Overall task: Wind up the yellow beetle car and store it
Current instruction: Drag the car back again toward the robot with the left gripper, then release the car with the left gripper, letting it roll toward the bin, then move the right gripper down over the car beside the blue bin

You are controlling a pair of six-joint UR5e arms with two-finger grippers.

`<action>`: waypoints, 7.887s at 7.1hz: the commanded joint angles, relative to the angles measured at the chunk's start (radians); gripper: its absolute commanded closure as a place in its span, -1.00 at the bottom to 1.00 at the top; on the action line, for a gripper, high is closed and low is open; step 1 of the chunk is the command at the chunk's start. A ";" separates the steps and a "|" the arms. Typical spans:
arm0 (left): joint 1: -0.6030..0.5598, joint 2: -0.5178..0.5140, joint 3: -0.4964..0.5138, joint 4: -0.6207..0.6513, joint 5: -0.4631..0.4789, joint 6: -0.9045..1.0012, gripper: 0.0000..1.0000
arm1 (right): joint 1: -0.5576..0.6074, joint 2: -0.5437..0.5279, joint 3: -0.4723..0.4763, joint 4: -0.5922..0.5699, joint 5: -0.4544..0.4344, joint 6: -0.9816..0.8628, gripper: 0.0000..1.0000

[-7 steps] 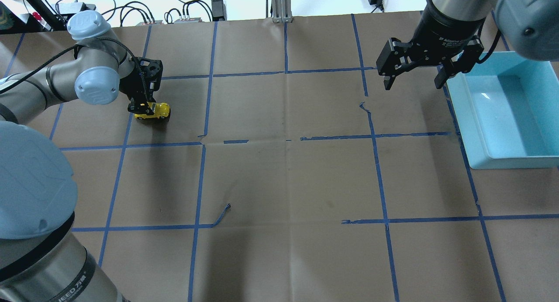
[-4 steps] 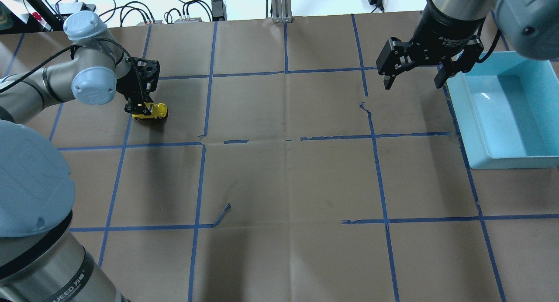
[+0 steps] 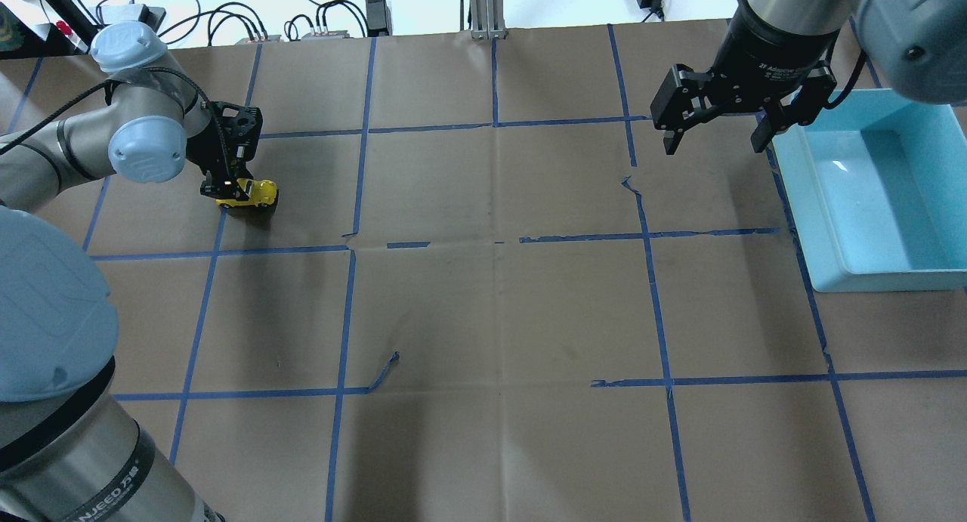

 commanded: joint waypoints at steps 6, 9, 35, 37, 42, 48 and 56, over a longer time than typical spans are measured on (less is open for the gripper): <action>0.003 -0.001 0.000 0.001 0.000 0.003 0.99 | 0.000 0.003 0.003 -0.002 0.000 0.000 -1.00; 0.004 -0.001 0.000 0.001 0.000 0.003 0.99 | 0.000 0.000 0.002 0.000 0.002 0.000 -1.00; -0.282 0.409 0.133 -0.507 -0.023 -1.915 -1.00 | -0.002 0.004 0.008 -0.009 0.003 -0.011 -1.00; -0.282 0.409 0.133 -0.505 -0.024 -1.913 -1.00 | -0.002 0.004 0.006 -0.012 0.002 -0.107 -0.99; -0.281 0.427 0.107 -0.502 -0.025 -1.907 -1.00 | -0.023 0.232 0.006 -0.279 0.065 -0.823 -0.99; -0.281 0.430 0.104 -0.494 -0.021 -1.854 -1.00 | -0.237 0.265 0.044 -0.279 0.043 -1.656 -1.00; -0.281 0.432 0.104 -0.494 -0.021 -1.854 -1.00 | -0.285 0.461 0.126 -0.626 0.014 -1.884 -0.99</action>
